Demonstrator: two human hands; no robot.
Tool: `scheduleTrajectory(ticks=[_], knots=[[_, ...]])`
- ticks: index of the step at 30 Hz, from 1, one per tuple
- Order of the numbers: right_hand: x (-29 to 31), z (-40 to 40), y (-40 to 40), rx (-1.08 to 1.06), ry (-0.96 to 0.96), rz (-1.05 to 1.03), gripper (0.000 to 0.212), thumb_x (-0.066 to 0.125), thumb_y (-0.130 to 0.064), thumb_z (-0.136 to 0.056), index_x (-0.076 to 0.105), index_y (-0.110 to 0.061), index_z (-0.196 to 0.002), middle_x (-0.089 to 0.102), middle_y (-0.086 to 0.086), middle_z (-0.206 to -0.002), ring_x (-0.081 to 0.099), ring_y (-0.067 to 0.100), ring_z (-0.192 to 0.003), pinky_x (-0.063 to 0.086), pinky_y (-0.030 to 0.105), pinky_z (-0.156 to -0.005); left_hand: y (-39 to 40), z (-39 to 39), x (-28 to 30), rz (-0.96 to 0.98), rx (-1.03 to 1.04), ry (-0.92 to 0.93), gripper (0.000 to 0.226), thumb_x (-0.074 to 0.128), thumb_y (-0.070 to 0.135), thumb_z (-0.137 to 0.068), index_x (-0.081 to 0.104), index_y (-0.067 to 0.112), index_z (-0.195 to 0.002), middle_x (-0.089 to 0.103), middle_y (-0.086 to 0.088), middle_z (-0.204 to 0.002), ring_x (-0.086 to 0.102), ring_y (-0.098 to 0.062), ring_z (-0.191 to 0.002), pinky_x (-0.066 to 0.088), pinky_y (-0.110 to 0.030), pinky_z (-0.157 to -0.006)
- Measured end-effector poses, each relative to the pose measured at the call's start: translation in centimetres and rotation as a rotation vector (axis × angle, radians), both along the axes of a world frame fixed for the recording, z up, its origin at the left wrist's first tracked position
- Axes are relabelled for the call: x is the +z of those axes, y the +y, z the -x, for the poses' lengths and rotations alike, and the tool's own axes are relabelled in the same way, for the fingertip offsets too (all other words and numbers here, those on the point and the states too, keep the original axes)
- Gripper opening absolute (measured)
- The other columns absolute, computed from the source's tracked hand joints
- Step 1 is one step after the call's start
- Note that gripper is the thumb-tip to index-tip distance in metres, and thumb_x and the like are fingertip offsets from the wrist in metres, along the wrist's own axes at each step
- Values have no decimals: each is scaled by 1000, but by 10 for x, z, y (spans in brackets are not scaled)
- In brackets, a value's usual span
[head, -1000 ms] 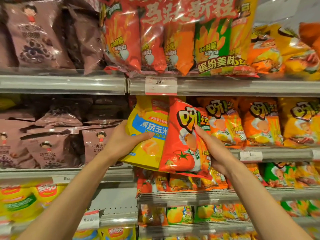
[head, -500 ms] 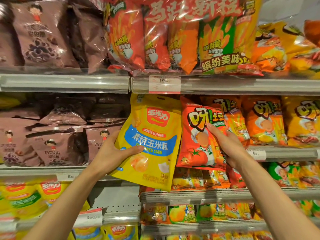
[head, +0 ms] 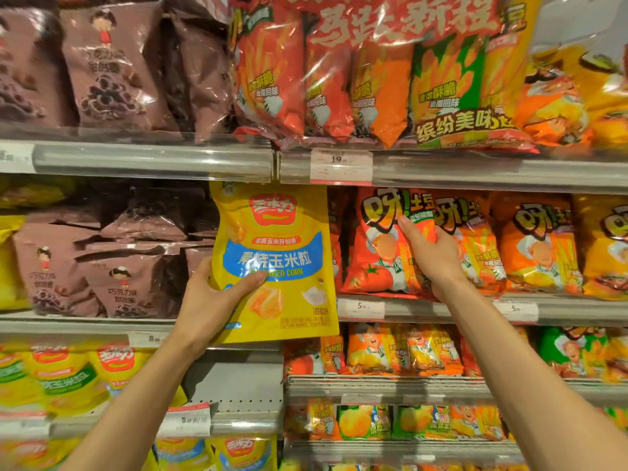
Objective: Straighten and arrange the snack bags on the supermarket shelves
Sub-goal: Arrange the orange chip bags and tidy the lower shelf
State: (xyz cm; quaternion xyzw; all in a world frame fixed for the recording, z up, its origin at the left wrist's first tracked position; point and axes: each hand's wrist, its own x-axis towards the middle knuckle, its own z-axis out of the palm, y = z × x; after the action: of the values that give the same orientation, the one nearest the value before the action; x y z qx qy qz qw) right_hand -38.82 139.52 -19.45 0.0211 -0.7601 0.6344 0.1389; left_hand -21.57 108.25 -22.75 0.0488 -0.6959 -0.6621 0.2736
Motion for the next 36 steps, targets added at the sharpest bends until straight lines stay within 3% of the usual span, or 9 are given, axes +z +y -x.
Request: scheduleTrajectory(ticks=[4, 8, 10, 13, 17, 22, 30, 33, 36], knots=[[-1, 13, -15, -56, 88, -103, 102, 67, -70, -83, 35, -6, -155, 48, 13, -154, 44, 31, -143, 36, 33, -107, 4, 1, 0, 15, 1, 4, 48, 88, 32, -66, 66, 29, -109, 78, 16, -99, 76, -6, -86, 57, -14, -64], [-7, 7, -19, -141, 239, -315, 83, 55, -58, -98, 31, -3, -154, 44, 17, -155, 42, 32, -143, 37, 41, -114, 5, 4, -1, 14, 11, -7, 52, 88, 33, -65, 65, 28, -111, 78, 15, -99, 76, -8, -86, 58, -16, -64], [-11, -4, -19, -172, 356, -466, 76, 50, -56, -101, 32, -3, -153, 42, 19, -152, 39, 33, -143, 35, 41, -115, 5, 7, -2, 15, 15, -15, 56, 88, 34, -65, 65, 25, -116, 79, 11, -102, 77, -11, -88, 60, -20, -67], [-29, -23, -24, -152, 457, -683, 75, 38, -64, -102, 29, -12, -157, 24, 20, -165, 19, 30, -155, 18, 42, -124, 5, 11, -4, 21, 29, -36, 65, 88, 36, -64, 64, 21, -122, 79, 6, -106, 77, -14, -92, 62, -34, -79], [-44, -25, -29, -132, 483, -862, 74, 41, -63, -101, 29, -18, -159, 13, 19, -169, 9, 34, -158, 15, 47, -126, 5, 15, -3, 48, 37, -50, 67, 89, 39, -65, 64, 20, -124, 78, 4, -111, 76, -18, -98, 60, -46, -90], [-32, -9, -28, -149, 428, -901, 78, 36, -65, -100, 30, -12, -158, 20, 22, -166, 17, 36, -155, 21, 50, -125, 4, 18, -4, 51, 44, -58, 70, 89, 42, -63, 64, 22, -124, 77, 4, -112, 76, -19, -99, 60, -48, -91], [-57, -22, -22, -62, 427, -849, 85, 39, -64, -100, 6, -19, -165, -7, 13, -172, -12, 25, -159, 2, 44, -129, 9, 22, -6, 26, 18, -19, 66, 89, 39, -64, 65, 24, -124, 78, 8, -109, 76, -14, -97, 61, -34, -81], [-48, -27, -17, -18, 409, -803, 84, 43, -64, -99, 17, -19, -164, 0, 12, -172, -5, 24, -159, 5, 44, -128, 10, 22, -7, 26, 17, -2, 67, 89, 40, -64, 64, 24, -124, 78, 10, -109, 76, -12, -95, 61, -22, -72], [-41, -36, -11, -31, 423, -717, 68, 56, -52, -100, 40, -17, -155, 18, 10, -170, 13, 25, -157, 17, 44, -125, 10, 21, -11, 12, 15, -2, 67, 88, 40, -64, 63, 23, -124, 78, 9, -110, 76, -13, -96, 62, -27, -76]])
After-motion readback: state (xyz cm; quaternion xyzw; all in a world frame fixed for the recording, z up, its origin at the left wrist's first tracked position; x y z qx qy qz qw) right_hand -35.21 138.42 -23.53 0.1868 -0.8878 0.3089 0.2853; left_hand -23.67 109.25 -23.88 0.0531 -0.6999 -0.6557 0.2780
